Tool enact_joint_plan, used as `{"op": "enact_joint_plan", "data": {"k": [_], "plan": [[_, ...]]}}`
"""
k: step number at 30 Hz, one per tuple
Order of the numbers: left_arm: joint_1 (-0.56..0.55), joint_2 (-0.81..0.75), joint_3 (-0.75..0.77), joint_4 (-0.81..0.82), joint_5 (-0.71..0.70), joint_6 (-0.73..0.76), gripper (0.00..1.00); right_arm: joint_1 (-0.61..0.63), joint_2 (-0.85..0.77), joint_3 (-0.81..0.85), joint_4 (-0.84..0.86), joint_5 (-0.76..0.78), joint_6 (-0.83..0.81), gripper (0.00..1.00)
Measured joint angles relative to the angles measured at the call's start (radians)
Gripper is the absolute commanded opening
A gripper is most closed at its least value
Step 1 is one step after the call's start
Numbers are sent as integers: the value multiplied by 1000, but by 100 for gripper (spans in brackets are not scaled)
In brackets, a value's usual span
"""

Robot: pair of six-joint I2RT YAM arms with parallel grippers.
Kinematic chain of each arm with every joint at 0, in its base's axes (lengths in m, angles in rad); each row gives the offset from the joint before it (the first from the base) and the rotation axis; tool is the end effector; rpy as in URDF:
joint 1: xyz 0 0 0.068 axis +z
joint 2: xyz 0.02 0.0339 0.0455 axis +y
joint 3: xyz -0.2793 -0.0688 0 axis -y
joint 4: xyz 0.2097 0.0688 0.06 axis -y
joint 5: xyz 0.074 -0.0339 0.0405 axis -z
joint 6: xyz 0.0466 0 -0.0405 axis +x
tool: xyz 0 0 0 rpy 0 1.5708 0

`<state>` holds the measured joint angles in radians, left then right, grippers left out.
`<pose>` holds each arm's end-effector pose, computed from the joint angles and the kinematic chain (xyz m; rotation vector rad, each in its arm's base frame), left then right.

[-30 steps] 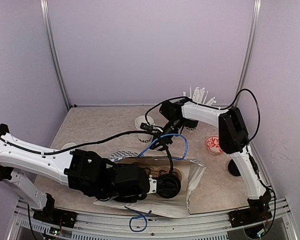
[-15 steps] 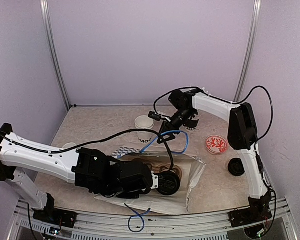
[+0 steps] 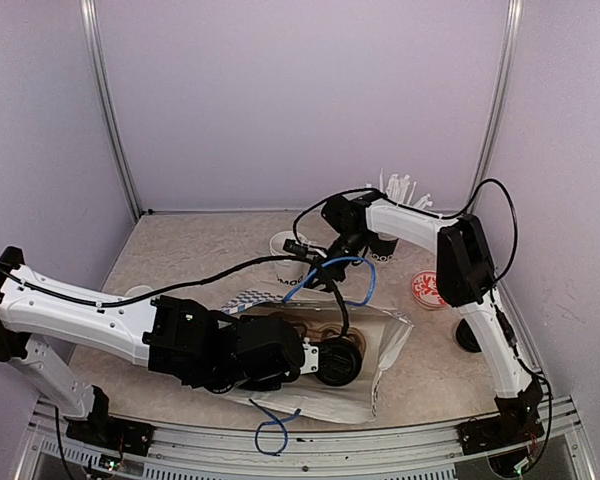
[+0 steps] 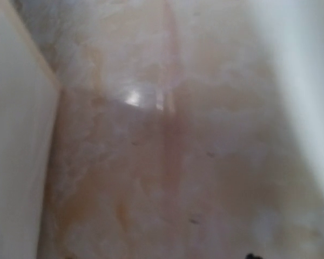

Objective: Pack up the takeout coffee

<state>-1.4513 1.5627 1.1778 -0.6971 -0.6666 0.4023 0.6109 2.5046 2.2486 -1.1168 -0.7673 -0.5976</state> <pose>0.0628 -0.2811 0.2720 1.7703 1.5847 0.4138 0.3777 0.3040 0.1791 -1.6502 2.1965 1.1098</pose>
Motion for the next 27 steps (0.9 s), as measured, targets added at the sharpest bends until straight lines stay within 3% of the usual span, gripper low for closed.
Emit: {"op": "enact_joint_plan", "data": {"k": [20, 27], "plan": [[-25, -19, -24, 7, -3, 1, 46, 70, 47, 0, -71, -101, -49, 63], [-55, -19, 2, -83, 14, -37, 46, 92, 93, 0, -116, -151, -66, 63]]}}
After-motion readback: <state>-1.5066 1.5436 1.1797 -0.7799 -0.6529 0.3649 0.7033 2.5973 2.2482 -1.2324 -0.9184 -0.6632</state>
